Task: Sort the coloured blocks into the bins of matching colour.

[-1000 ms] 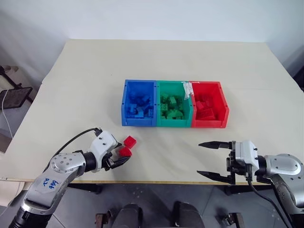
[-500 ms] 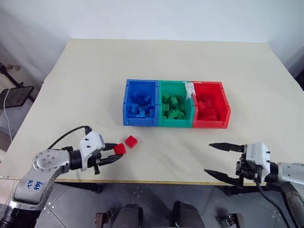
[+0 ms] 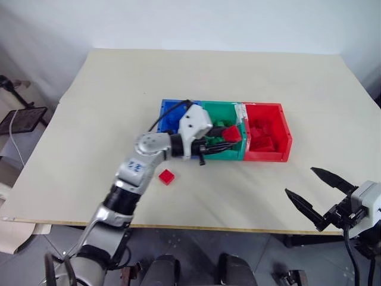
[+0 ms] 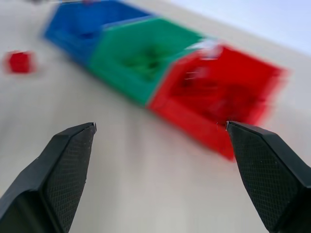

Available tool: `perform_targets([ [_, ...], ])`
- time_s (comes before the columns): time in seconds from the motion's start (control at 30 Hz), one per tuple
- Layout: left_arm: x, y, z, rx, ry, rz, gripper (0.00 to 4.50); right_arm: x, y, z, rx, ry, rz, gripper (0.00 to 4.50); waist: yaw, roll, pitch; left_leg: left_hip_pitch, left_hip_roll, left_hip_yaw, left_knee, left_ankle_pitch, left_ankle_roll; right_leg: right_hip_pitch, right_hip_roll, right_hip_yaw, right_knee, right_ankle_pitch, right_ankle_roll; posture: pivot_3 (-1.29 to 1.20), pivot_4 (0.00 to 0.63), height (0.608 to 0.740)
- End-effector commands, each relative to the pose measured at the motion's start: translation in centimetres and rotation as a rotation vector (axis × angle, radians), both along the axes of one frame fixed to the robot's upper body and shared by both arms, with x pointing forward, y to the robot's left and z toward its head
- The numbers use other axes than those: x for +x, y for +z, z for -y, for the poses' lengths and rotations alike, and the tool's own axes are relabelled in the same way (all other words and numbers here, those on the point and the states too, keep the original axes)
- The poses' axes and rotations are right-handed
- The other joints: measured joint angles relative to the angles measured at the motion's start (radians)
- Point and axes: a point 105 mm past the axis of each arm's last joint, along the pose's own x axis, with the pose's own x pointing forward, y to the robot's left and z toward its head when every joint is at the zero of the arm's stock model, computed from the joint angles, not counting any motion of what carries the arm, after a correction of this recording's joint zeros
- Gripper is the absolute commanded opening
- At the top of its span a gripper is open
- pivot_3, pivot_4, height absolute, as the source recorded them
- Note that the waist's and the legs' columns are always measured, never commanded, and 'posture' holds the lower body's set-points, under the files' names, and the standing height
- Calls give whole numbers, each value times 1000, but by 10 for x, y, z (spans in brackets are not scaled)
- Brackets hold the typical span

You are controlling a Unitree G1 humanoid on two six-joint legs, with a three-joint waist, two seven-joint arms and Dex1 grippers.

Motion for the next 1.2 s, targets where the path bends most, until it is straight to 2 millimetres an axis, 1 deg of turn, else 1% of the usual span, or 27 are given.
perform_targets([
  [0.03, 13, 3, 32, 64, 8, 124, 1467, -5, 8, -7, -11, -25, 40, 4500, 0, 0, 0, -1, 0, 0, 0, 0, 0, -1, 0, 0, -1, 0, 0, 0, 150, 740],
  [0.1, 22, 4, 50, 106, 31, 185, 1467, -8, 10, -12, 1, -36, 52, 4500, -1, 0, 0, -2, 0, 1, 0, 0, 0, -1, 0, -1, -2, 0, 0, 0, 150, 740],
  [0.13, 28, 9, 58, 108, 58, 197, 1467, -9, 10, -14, 11, -45, 59, 4500, -1, 0, 0, -2, 0, 1, -1, 0, 1, -1, 0, -1, -4, 0, 0, 0, 150, 740],
  [0.17, 32, 18, 65, 83, 82, 213, 1467, -10, 11, -16, 17, -50, 65, 4500, 0, -1, 0, -2, 0, 2, -1, 0, 1, -1, 0, -1, -5, 0, 0, 0, 150, 740],
  [0.2, 34, 25, 69, 63, 95, 206, 1467, -11, 11, -17, 23, -55, 67, 4500, 0, -1, 0, -3, 0, 2, -1, 0, 2, -1, 0, -1, -7, 0, 0, 0, 150, 740],
  [0.27, 38, 28, 71, 52, 113, 191, 1467, -12, 10, -19, 32, -60, 67, 4500, -1, -1, 0, -4, 0, 3, -1, 0, 3, -1, 0, 0, -9, 0, 0, 0, 150, 740],
  [0.33, 43, 27, 71, 60, 144, 193, 2190, -14, 7, -21, 43, -62, 61, 4500, -2, -1, 0, -4, 0, 3, -1, 0, 4, -2, 0, -1, -9, 0, 0, 0, 150, 740],
  [0.37, 43, 27, 71, 59, 144, 192, 2415, -14, 5, -22, 47, -60, 57, 4500, -2, -1, 0, -4, 0, 3, -1, 0, 4, -2, 0, -1, -9, 0, 0, 0, 150, 740],
  [0.43, 42, 28, 72, 45, 132, 192, 3023, -14, 3, -23, 48, -57, 54, 4500, -2, -1, 0, -4, 0, 3, -1, 0, 4, -2, 0, -1, -9, 0, 0, 0, 150, 740],
  [0.47, 41, 27, 70, 45, 121, 194, 3336, -13, 3, -24, 47, -48, 54, 4500, -2, -1, 0, -4, 0, 3, -1, 0, 4, -2, 0, -1, -9, 0, 0, 0, 150, 740],
  [0.57, 43, 26, 53, 14, 110, 189, 4295, -7, 4, -29, 43, -12, 56, 4500, -3, -1, 0, -5, 0, 3, 0, 0, 4, -2, 0, -1, -9, 0, 0, 0, 150, 740],
  [0.6, 42, 26, 44, -3, 93, 189, 4480, -4, 4, -30, 40, 7, 54, 4500, -4, 0, 0, -5, 0, 3, 0, 0, 4, -2, 0, 0, -8, 0, 0, 0, 150, 740],
  [0.7, 34, 19, 7, -24, 45, 207, 4480, 8, 8, -39, 31, 83, 50, 4500, -18, 0, 0, -3, 1, 4, 0, 0, 4, -2, 0, 0, -7, 0, 0, 0, 150, 740],
  [0.73, 32, 16, -1, -16, 43, 208, 4480, 10, 9, -40, 30, 97, 49, 4500, -21, 0, 0, -2, 2, 4, -1, 0, 3, -2, 0, 0, -6, 0, 0, 0, 150, 740],
  [0.77, 26, 11, -18, -13, 23, 190, 4480, 14, 11, -44, 26, 132, 47, 4500, -24, 0, 0, -2, 2, 3, -1, 0, 3, -2, 0, -1, -5, 0, 0, 0, 150, 740],
  [0.8, 21, 7, -29, -10, 7, 176, 4480, 16, 12, -46, 23, 154, 45, 4500, -28, 0, 0, -2, 2, 3, -1, 0, 3, -3, 0, -1, -3, 0, 0, 0, 150, 740],
  [0.83, 15, 1, -47, 11, -8, 174, 4480, 18, 12, -50, 13, 192, 40, 4500, -30, 0, 0, -2, 2, 3, 0, 0, 3, -3, 0, -1, -2, 0, 0, 0, 150, 740],
  [0.9, 2, -7, -71, 41, -27, 160, 4480, 19, 11, -53, 0, 241, 32, 4500, -30, 1, 0, -1, 2, 2, 0, -1, 2, -3, 0, -1, 0, 0, 0, 0, 150, 740],
  [0.97, -7, -10, -106, 17, 21, 101, 4480, 24, 8, -57, -15, 294, 20, 4500, -32, 0, 0, -1, 2, 0, 0, -1, 2, -3, 0, -2, 1, 0, 0, 0, 150, 740],
  [1.03, -22, -22, -160, 81, 117, 106, 4480, 30, 1, -63, -62, 386, -7, 4500, -38, 0, 0, -1, 2, -2, 1, -1, 2, -2, -1, -1, 1, 0, 0, 0, 150, 740],
  [1.07, -28, -28, -184, 101, 182, 59, 4480, 32, -1, -66, -77, 431, -12, 4500, -41, 0, 0, 0, 3, -4, 0, -1, 1, -2, 0, -1, 1, 0, 0, 0, 150, 740],
  [1.1, -33, -30, -204, 95, 254, 10, 4480, 34, -3, -68, -84, 468, -20, 4500, -46, 0, 0, 2, 3, -6, -1, -2, 1, -2, 0, 0, 1, 0, 0, 0, 150, 740],
  [1.17, -43, -35, -229, 99, 339, -73, 4480, 38, -4, -71, -93, 507, -19, 4500, -50, 1, 1, 3, 4, -7, -2, -2, 0, -2, 0, 0, 2, 0, 0, 0, 150, 740],
  [1.2, -47, -38, -245, 119, 395, -82, 4480, 40, -4, -73, -93, 528, -16, 4500, -42, 2, 1, 3, 4, -8, -1, -2, 0, -2, 0, 0, 2, 0, 0, 0, 150, 740],
])
